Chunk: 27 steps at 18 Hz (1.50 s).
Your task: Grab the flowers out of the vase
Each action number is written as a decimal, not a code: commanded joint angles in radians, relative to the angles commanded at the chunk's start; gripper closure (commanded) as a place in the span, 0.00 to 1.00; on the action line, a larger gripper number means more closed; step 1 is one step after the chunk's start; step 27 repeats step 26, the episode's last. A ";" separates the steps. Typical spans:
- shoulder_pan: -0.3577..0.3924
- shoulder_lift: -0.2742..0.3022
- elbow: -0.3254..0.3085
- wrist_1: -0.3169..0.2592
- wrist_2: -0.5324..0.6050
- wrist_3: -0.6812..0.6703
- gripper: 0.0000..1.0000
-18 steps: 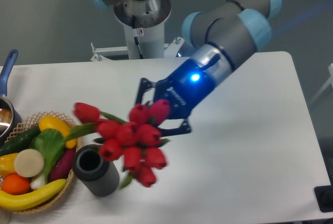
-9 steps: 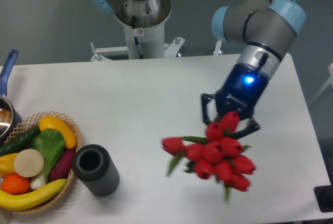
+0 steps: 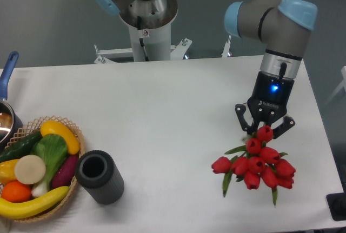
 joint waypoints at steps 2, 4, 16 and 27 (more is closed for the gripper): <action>0.000 0.000 0.006 -0.020 0.009 -0.003 1.00; 0.003 0.000 0.017 -0.021 0.011 -0.003 1.00; -0.083 -0.032 0.074 -0.112 0.325 -0.003 1.00; -0.121 -0.081 0.152 -0.265 0.425 -0.003 1.00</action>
